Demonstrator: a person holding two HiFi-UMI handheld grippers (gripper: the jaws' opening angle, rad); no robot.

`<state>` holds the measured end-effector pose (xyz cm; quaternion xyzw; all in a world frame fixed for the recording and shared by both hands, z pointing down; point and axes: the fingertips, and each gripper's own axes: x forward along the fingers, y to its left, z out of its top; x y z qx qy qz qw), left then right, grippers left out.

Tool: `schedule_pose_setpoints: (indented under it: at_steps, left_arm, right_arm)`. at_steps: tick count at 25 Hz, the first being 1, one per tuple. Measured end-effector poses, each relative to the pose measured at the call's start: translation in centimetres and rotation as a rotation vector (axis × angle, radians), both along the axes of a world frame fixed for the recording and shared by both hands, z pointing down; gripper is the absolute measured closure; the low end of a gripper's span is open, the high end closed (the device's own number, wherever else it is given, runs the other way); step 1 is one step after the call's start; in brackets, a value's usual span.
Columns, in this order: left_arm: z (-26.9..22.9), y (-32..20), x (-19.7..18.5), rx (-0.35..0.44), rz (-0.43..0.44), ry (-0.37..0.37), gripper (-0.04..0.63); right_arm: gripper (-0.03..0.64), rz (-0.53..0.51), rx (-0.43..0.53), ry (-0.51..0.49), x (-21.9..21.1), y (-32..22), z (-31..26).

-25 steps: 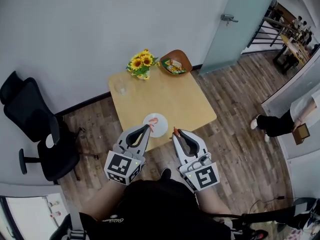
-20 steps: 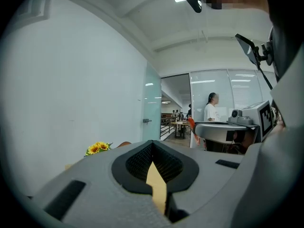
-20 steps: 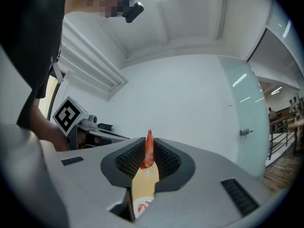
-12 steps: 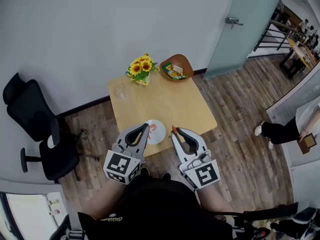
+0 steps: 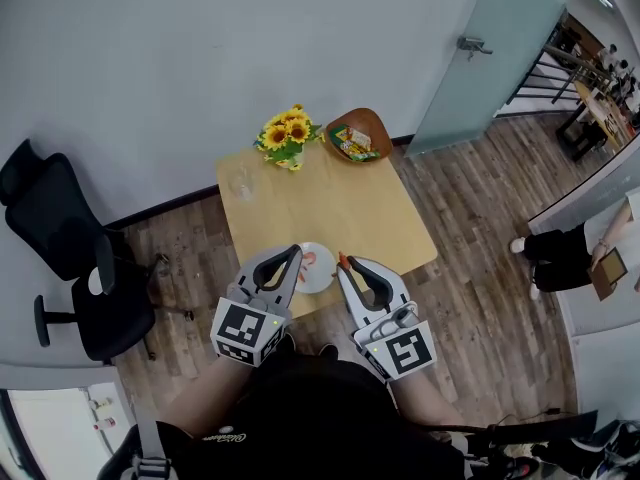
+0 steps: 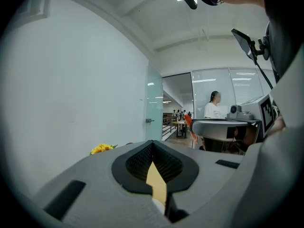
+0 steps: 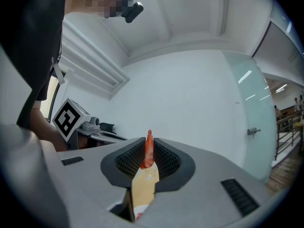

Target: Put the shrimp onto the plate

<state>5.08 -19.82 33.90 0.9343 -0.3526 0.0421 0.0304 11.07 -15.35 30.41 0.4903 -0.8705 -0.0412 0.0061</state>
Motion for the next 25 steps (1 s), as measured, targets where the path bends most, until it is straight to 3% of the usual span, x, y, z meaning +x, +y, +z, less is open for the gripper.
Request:
schedule_pose_setpoints:
  at_steps: [13, 25]
  left_arm:
    - [4.9, -1.1, -0.2, -0.136, -0.006, -0.03, 0.591]
    - [11.7, -1.9, 0.1, -0.281, -0.005, -0.075, 0.591]
  right_arm:
    - [0.565, -0.005, -0.091, 0.003, -0.6, -2.3, 3.5]
    - [0.565, -0.018, -0.27, 0.011, -0.9, -3.6, 10.9]
